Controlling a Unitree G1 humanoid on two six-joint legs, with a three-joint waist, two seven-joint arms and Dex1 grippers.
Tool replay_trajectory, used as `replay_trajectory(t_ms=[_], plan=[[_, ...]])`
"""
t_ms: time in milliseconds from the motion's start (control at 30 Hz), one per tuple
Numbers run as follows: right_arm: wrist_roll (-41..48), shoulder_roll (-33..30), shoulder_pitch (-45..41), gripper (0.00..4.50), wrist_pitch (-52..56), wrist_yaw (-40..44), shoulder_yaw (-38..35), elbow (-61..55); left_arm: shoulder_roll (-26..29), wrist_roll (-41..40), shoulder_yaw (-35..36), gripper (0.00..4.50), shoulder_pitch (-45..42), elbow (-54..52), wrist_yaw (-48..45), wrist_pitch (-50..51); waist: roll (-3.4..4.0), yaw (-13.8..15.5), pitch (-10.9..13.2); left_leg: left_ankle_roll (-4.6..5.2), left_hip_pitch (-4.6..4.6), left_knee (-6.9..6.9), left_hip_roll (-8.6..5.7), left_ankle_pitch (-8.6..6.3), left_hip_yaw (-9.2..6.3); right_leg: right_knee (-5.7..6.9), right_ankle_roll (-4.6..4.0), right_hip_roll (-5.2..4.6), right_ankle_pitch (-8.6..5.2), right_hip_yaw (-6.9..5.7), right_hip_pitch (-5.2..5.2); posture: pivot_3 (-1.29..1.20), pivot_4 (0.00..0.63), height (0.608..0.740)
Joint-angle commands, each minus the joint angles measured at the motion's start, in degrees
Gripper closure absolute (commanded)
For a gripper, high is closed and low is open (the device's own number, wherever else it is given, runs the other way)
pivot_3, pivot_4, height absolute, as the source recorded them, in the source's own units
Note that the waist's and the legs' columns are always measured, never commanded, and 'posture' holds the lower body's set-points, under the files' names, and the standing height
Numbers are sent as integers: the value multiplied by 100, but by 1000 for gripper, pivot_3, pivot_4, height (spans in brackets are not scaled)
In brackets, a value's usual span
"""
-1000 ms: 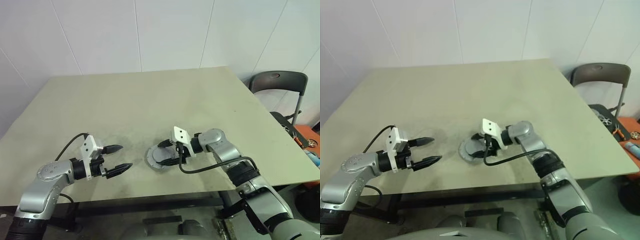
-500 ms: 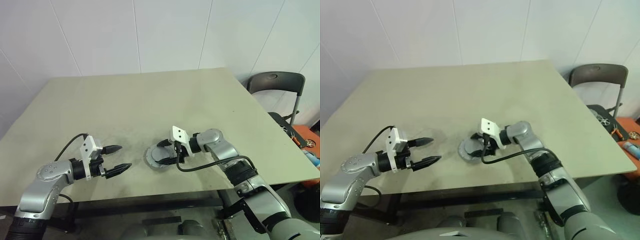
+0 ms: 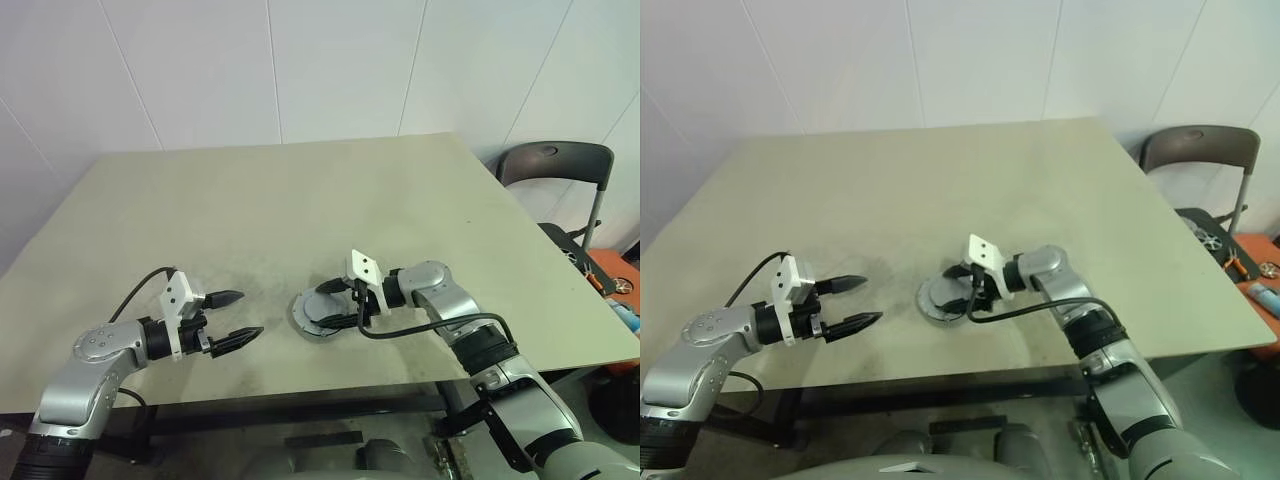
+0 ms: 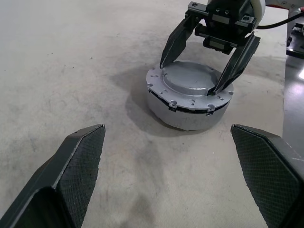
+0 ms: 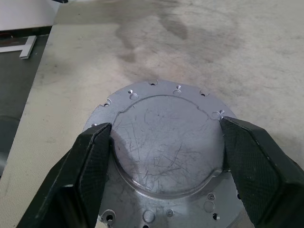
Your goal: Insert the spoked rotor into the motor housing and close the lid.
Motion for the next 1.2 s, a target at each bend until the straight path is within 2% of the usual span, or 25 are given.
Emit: replay_trajectory(t_ms=[33,833,1200], plan=[[-83,-71,-13,1241,12,-22,2,-101,61,-46,99,0,-100,-51,-50,-79,0,0,0,0,0,1,0,0,0,0,0,0,0,0,1,0,0,740],[-611,-301,55,1241,-416,115,465,432,28,-39,93,0,-44,-125,0,-78,-3,12,-3,0,5,4,-2,0,0,0,0,-2,0,0,10,0,0,740],[-618,-122,40,1241,197,-309,437,682,33,-59,93,0,-76,-163,18,-32,-2,2,-21,-1,27,8,0,1,0,9,0,2,-1,0,30,0,0,740]])
